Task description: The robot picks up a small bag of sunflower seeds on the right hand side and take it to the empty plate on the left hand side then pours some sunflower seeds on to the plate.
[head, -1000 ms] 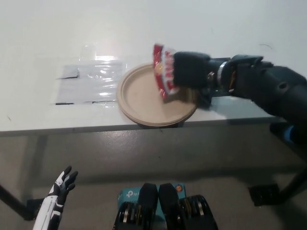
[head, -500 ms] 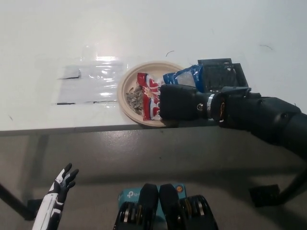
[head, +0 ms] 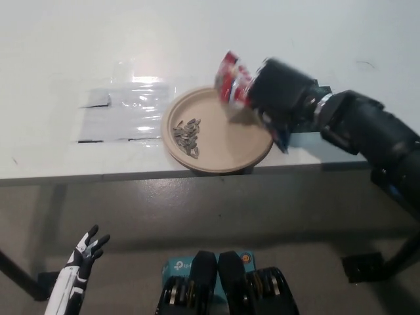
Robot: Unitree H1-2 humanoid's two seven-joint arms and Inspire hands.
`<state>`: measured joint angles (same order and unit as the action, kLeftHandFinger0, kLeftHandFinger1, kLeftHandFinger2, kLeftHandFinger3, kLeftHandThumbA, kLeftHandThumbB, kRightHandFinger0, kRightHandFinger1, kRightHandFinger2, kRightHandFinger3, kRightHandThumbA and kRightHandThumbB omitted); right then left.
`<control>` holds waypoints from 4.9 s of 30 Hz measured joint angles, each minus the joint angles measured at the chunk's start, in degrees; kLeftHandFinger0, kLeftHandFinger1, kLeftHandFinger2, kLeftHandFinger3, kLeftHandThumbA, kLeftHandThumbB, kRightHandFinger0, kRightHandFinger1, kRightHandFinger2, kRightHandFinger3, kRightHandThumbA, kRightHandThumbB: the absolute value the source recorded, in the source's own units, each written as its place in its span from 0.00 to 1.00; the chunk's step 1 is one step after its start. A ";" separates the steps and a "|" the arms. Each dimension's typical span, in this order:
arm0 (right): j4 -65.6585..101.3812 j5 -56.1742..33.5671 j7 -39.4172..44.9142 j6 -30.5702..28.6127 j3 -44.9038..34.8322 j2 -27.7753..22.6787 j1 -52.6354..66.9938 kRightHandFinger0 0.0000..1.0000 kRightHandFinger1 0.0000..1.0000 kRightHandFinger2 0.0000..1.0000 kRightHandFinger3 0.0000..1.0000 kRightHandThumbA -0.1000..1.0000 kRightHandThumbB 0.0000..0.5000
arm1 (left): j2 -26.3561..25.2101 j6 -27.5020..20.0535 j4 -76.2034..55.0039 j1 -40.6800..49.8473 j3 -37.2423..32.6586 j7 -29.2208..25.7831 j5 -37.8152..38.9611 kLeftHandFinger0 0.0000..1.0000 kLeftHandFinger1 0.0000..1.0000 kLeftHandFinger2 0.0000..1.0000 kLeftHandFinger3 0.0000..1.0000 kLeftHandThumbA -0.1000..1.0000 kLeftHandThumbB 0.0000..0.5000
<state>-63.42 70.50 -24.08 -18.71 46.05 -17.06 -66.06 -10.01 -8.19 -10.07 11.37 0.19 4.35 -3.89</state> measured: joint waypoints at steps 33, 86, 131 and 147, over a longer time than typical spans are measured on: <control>-9.28 -4.75 -12.78 0.71 5.83 -2.68 1.17 0.00 0.00 0.25 0.19 0.38 0.00 | 0.03 -0.57 0.02 3.18 0.48 -0.03 0.01 0.99 0.94 0.83 1.00 1.00 0.17; 22.60 -18.96 28.49 7.25 -6.13 -5.95 12.69 1.00 1.00 1.00 1.00 0.79 1.00 | 0.05 0.29 0.82 2.89 0.86 -0.01 0.07 0.91 0.85 0.79 1.00 1.00 0.24; 48.75 -43.79 62.07 19.49 -27.11 -12.74 13.50 1.00 1.00 1.00 1.00 1.00 1.00 | -0.64 0.35 -0.27 3.42 1.93 0.65 2.31 0.91 0.86 0.80 1.00 1.00 0.25; 80.75 -50.14 61.34 24.13 -43.09 -9.99 25.38 1.00 1.00 1.00 1.00 1.00 1.00 | -0.41 0.38 0.64 2.19 1.87 0.66 2.41 1.00 1.00 1.00 1.00 1.00 0.10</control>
<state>17.33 20.36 37.27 5.43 2.96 -27.05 -40.67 -10.42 -7.81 -9.43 13.56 2.06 5.01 -1.48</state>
